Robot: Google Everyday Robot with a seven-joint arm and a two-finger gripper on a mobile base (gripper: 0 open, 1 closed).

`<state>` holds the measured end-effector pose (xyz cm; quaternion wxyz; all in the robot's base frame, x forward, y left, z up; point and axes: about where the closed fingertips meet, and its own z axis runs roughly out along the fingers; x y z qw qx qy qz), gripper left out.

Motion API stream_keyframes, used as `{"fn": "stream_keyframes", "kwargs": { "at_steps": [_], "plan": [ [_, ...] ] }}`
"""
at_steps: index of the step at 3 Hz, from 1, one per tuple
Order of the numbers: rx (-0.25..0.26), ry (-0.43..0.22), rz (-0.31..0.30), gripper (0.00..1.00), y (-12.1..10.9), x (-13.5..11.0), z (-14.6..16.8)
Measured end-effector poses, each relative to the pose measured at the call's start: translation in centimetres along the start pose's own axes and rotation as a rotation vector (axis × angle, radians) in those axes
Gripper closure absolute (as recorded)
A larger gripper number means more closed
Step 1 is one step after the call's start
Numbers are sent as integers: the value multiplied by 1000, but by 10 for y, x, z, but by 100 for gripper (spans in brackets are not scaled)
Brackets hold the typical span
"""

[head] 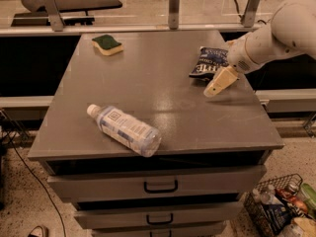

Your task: Move blue chip bag near blue plastic bottle

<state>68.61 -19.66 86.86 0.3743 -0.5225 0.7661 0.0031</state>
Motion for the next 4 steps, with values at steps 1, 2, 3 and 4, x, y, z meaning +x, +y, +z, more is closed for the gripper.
{"fn": "stream_keyframes", "kwargs": {
  "at_steps": [1,2,3,4],
  "plan": [
    [11,4,34,25,-13,6,14],
    [29,-14,41,47,-22,3,11],
    [43,-48,27,69,-24,-6,1],
    [61,-101,-19,93,-20,-25,-16]
  ]
}}
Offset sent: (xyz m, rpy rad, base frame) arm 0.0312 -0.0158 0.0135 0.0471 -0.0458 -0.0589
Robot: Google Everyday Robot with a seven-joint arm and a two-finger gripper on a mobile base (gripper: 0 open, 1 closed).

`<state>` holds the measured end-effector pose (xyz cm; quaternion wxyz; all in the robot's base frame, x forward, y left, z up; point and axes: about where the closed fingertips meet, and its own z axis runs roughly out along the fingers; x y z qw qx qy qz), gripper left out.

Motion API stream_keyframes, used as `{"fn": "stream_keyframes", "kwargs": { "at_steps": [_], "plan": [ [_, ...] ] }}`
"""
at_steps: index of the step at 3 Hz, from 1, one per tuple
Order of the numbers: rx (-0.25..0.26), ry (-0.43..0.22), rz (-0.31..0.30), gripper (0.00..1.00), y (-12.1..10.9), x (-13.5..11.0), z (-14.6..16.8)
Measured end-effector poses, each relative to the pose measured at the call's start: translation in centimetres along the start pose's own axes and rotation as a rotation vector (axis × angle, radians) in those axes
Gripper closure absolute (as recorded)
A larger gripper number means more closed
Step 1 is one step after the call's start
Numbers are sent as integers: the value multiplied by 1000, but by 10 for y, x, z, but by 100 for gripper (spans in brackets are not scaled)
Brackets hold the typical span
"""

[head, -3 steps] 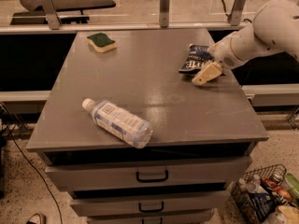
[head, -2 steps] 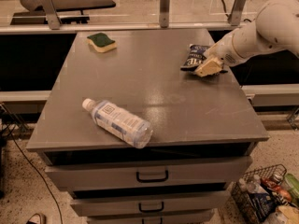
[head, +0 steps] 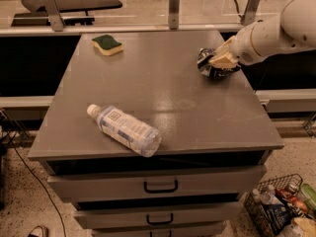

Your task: Move blue chip bag near blue plastic bottle

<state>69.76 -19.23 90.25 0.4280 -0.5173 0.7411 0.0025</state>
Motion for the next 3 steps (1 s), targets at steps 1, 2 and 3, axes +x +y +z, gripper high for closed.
{"fn": "stream_keyframes", "kwargs": {
  "at_steps": [1,2,3],
  "plan": [
    [7,25,-48,100,9,-21,-23],
    [17,27,-59,100,8,-28,-32],
    [4,-2,-100,100,11,-37,-29]
  ]
}}
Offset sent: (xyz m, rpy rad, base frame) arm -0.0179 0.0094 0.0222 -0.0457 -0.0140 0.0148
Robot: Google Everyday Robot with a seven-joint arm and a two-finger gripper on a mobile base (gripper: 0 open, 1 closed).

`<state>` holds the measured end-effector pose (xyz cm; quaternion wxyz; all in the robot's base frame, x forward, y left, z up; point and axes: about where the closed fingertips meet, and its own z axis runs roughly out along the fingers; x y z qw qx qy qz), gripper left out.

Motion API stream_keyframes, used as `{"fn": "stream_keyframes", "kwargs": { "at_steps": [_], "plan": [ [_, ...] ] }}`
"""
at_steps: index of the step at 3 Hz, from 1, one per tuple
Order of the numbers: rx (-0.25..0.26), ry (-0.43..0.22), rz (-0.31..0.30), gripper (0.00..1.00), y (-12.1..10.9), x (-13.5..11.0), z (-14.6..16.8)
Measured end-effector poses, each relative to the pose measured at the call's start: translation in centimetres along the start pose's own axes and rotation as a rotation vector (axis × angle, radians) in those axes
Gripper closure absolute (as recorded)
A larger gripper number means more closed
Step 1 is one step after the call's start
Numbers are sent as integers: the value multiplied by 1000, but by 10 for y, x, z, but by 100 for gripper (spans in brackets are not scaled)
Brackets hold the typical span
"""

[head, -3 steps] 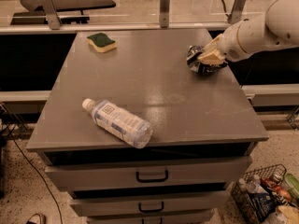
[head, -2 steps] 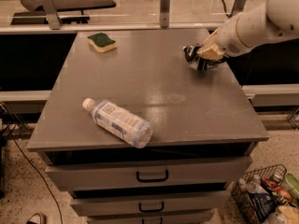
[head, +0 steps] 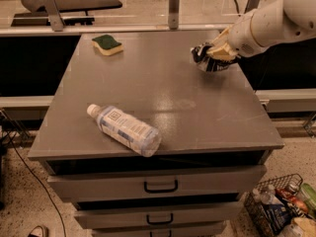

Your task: Move blue chip bag near blue plastic bottle

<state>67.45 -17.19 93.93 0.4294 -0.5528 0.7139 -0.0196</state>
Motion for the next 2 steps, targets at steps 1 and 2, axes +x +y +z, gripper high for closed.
{"fn": "stream_keyframes", "kwargs": {
  "at_steps": [1,2],
  "plan": [
    [-41,-72,-114,100,12,-22,14],
    [-104,-139,-225,100,37,-37,23]
  ]
}}
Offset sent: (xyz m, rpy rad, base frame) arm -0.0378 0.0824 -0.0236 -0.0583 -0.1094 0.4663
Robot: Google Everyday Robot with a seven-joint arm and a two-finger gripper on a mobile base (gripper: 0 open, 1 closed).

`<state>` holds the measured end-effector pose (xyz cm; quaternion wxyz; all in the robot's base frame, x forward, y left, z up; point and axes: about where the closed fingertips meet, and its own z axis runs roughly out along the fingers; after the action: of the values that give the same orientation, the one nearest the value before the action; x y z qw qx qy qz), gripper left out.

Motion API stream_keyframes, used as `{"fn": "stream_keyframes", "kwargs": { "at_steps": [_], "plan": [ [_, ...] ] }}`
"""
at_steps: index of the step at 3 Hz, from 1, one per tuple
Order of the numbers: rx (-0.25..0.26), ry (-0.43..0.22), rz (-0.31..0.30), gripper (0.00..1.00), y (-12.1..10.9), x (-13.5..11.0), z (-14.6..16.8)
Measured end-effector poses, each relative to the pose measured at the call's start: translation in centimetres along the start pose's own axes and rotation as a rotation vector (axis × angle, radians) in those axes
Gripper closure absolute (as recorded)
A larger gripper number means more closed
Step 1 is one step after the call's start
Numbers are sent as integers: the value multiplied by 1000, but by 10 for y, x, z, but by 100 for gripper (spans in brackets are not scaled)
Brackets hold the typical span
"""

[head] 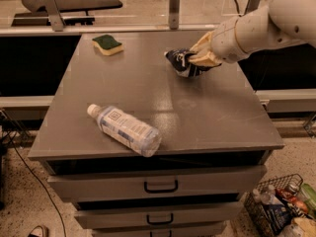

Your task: Move blue chip bag near blue plastic bottle

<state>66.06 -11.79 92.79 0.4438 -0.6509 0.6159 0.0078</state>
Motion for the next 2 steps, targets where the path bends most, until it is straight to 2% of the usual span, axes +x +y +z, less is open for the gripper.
{"fn": "stream_keyframes", "kwargs": {
  "at_steps": [2],
  "plan": [
    [-199,-164,-206,100,91,-45,2]
  ]
}}
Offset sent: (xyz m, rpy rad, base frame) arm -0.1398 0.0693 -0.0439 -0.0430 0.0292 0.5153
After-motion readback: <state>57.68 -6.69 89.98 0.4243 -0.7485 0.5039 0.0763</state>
